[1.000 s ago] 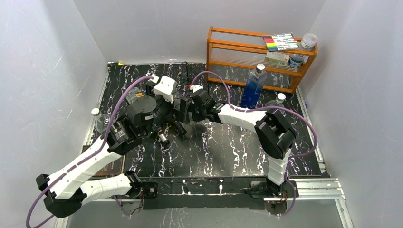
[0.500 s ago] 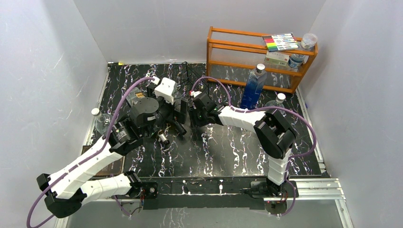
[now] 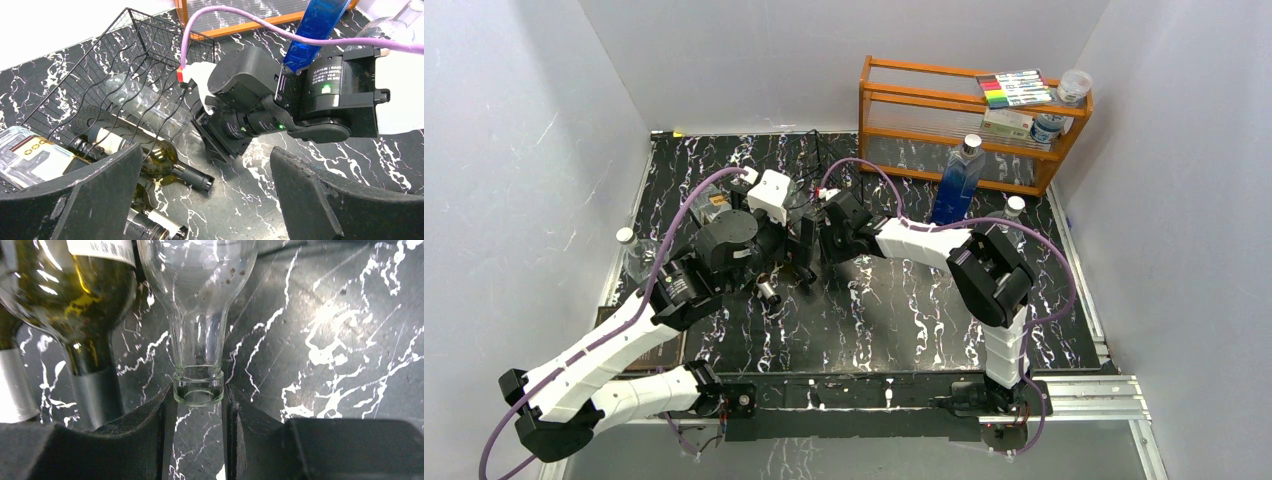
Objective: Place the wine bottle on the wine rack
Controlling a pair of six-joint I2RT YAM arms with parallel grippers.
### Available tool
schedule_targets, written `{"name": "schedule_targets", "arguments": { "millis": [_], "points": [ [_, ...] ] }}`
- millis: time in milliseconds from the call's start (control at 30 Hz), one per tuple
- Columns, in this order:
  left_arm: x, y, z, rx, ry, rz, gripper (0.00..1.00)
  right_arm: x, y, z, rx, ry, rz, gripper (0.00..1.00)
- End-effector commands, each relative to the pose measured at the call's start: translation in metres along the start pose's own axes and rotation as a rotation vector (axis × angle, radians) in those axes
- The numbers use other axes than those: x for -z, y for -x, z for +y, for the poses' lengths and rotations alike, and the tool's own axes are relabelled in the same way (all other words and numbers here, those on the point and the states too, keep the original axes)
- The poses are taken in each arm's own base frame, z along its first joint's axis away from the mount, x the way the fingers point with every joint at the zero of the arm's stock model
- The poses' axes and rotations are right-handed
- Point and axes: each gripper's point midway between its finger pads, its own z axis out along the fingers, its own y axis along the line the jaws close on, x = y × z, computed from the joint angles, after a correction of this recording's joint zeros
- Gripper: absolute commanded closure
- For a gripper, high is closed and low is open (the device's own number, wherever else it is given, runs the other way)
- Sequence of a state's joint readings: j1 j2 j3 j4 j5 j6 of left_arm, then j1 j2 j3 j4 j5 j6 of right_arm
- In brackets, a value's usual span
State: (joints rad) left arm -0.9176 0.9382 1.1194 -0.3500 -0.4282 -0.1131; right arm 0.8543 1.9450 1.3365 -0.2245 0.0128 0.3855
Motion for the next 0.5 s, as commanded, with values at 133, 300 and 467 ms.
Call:
{"name": "schedule_targets", "arguments": {
  "millis": [133, 300, 467],
  "points": [
    [0.002, 0.005, 0.003, 0.012, 0.009, -0.006, 0.02, 0.001, 0.058, 0.023, 0.036, 0.066, -0.153, 0.72],
    [0.001, 0.005, 0.002, 0.004, 0.010, -0.003, 0.02, -0.002, 0.062, 0.024, 0.042, 0.064, -0.142, 0.59],
    [0.003, 0.009, 0.004, 0.003, 0.016, -0.013, 0.02, 0.018, 0.066, 0.026, 0.042, 0.071, -0.167, 0.25]
  ]
}}
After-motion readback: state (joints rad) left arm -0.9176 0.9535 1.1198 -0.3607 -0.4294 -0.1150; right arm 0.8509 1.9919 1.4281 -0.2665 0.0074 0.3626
